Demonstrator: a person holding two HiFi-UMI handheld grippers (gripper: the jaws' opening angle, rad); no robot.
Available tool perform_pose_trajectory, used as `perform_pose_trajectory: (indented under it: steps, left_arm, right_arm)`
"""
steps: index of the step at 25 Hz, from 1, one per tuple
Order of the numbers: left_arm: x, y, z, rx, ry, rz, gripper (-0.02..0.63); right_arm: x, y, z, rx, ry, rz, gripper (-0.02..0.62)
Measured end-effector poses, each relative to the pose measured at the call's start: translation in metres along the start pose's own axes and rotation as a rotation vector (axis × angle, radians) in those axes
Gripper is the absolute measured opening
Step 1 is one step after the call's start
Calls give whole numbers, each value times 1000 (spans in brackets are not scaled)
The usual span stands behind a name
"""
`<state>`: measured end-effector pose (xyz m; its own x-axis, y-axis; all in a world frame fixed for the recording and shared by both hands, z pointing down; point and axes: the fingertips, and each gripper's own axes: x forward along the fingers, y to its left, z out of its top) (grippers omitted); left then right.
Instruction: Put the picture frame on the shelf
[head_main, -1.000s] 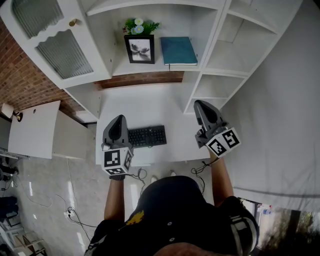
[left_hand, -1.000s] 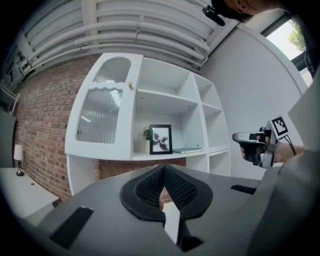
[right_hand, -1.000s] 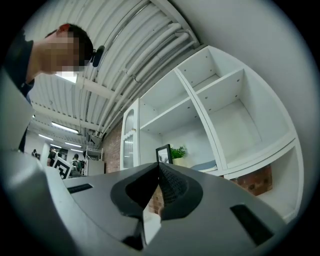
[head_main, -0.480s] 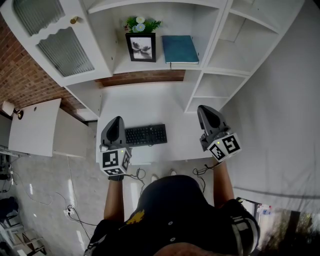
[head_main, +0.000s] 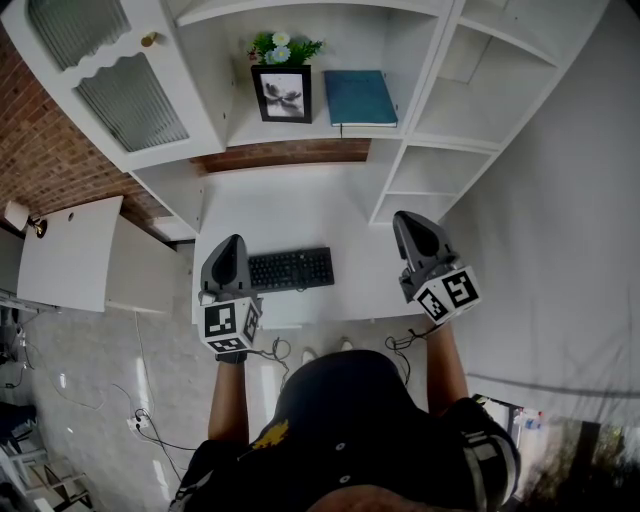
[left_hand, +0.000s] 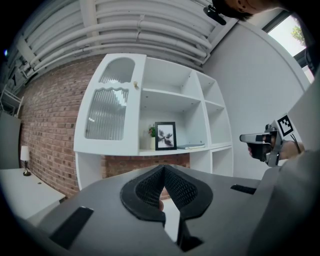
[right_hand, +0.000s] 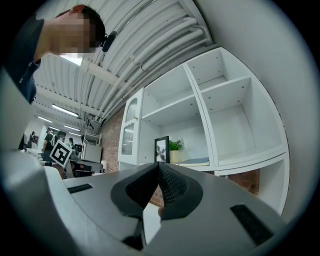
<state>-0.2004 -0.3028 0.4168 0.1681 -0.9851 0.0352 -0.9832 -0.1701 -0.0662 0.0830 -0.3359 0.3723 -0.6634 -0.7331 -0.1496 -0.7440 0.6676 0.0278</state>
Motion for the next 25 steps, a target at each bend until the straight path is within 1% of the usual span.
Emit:
perform_pose_trajectory:
  steps: [19, 25]
  left_arm:
    - [-4, 6, -5, -11, 11, 16, 18]
    - [-2, 4, -6, -10, 16, 11, 18]
  right_arm:
    - [4, 7, -1, -18, 0, 13, 6]
    - [4, 5, -2, -21, 6, 7, 6]
